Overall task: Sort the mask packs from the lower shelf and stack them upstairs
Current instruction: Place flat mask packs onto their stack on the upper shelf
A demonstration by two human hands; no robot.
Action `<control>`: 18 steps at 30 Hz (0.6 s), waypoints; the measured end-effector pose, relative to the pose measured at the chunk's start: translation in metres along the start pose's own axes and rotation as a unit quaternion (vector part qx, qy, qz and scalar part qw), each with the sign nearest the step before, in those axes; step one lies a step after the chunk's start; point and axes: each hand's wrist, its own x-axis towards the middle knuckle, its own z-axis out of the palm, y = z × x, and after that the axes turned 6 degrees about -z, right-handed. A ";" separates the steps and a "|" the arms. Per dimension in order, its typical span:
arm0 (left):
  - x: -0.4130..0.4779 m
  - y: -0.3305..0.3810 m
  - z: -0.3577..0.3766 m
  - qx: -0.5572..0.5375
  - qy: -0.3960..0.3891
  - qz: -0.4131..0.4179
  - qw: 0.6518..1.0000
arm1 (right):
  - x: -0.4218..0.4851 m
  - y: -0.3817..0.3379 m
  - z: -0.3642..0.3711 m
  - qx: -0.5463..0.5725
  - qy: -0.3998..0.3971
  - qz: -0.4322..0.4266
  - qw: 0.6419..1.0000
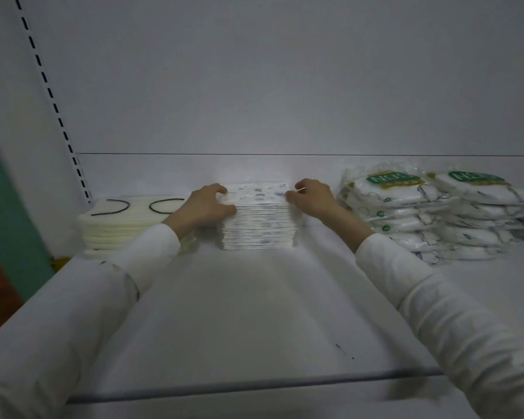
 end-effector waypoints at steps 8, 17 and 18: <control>-0.023 0.001 -0.013 -0.017 0.058 0.009 0.998 | -0.018 -0.009 -0.018 -0.084 0.025 -0.038 0.995; -0.097 -0.015 -0.044 0.007 0.098 0.100 0.990 | -0.099 -0.046 -0.039 -0.159 0.064 -0.136 0.976; -0.110 -0.020 -0.047 0.008 0.095 0.108 0.990 | -0.112 -0.052 -0.039 -0.157 0.070 -0.145 0.974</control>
